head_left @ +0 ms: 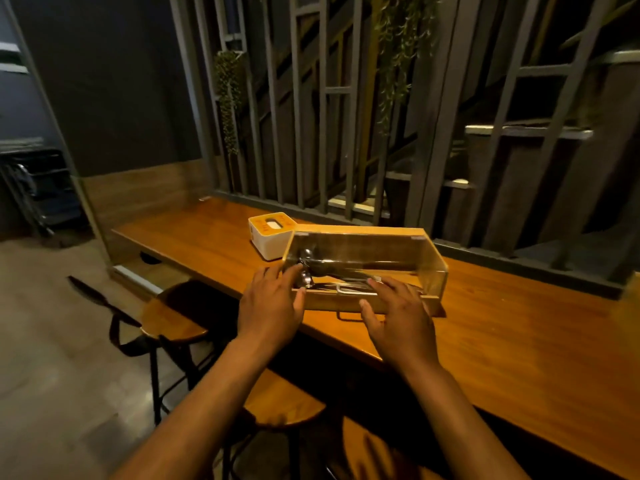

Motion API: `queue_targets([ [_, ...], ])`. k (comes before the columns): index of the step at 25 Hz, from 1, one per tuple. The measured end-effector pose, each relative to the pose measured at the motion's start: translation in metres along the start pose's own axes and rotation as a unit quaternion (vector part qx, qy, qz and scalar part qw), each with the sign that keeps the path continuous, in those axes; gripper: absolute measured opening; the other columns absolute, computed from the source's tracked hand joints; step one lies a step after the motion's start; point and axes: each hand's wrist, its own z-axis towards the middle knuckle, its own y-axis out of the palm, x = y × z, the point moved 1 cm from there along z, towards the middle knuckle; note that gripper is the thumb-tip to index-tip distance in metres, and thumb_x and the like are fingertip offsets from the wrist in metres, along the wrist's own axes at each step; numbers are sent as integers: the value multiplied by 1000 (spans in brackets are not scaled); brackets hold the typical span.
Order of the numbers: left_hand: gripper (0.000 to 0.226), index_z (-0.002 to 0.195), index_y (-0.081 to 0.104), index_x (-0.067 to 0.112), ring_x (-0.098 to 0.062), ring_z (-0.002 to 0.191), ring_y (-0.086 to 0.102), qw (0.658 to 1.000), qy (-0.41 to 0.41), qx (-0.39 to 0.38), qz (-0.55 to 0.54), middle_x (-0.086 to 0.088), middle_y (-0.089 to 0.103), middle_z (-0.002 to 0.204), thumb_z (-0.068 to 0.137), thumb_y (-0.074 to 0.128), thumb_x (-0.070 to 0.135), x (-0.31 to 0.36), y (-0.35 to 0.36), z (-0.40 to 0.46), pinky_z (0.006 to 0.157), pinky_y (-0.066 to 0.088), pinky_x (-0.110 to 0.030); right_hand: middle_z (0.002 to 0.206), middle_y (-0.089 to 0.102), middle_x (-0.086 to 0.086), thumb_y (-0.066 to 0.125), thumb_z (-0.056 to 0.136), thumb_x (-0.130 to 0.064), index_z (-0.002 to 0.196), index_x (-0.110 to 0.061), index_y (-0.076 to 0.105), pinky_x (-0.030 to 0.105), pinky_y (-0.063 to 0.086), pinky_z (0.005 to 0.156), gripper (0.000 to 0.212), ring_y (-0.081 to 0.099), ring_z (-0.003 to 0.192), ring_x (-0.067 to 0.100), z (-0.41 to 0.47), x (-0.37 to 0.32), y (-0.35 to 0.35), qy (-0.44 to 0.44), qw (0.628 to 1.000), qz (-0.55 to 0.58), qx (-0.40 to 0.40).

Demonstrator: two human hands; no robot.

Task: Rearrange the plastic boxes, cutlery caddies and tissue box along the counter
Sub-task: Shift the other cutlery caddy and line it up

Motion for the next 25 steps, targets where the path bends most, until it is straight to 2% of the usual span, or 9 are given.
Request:
queue_targets([
  [3,45,136,45,30,-20,125,42,1000,-24,-2,11,0,52,134,92,52,36,-32,6,18,96,40,-35,138,54,-2,56,88,-48,130,-33,55,46,36,108,44,43,130,20,40,-15,42,-33,999,23,-25],
  [6,47,138,44,31,-21,129,41,998,-42,-3,38,-1,50,138,92,51,36,-66,9,42,101,39,-38,144,49,0,55,86,-53,133,-32,52,48,27,113,52,37,136,22,85,-50,92,-58,996,9,-60],
  [10,47,140,42,33,-21,132,38,997,-58,-24,37,-1,48,142,93,49,36,-101,17,67,103,39,-38,152,38,4,51,80,-68,139,-30,43,54,10,117,70,25,143,26,116,-88,152,-44,991,-69,-104],
  [13,45,137,45,31,-20,127,43,999,-23,-40,2,-1,51,137,93,51,33,-124,36,103,97,42,-37,152,38,7,47,79,-70,142,-27,40,58,9,115,76,26,143,29,130,-89,176,-16,986,-148,-79],
  [16,42,134,48,32,-21,123,48,996,9,-68,-61,0,53,135,92,51,30,-130,58,138,92,45,-39,144,50,2,50,78,-61,135,-29,49,59,15,114,66,39,136,28,124,-82,181,-47,990,-133,-10],
  [19,43,133,51,30,-22,124,51,983,38,-81,-159,0,56,135,91,54,34,-125,87,173,96,47,-41,138,56,-5,53,74,-58,131,-33,54,58,17,114,62,46,132,24,109,-68,172,-77,991,-106,11],
  [22,46,132,53,25,-24,117,56,968,41,-128,-210,-4,62,129,90,55,43,-110,116,189,93,48,-39,141,51,-12,57,74,-52,131,-42,51,58,17,114,58,39,136,20,86,-51,149,-69,993,-97,13],
  [25,47,131,54,25,-30,108,61,966,-8,-149,-213,-7,66,122,89,55,48,-100,123,188,83,50,-40,148,39,-19,58,73,-46,132,-51,45,52,6,118,61,19,145,11,58,-40,124,7,998,-62,11],
])
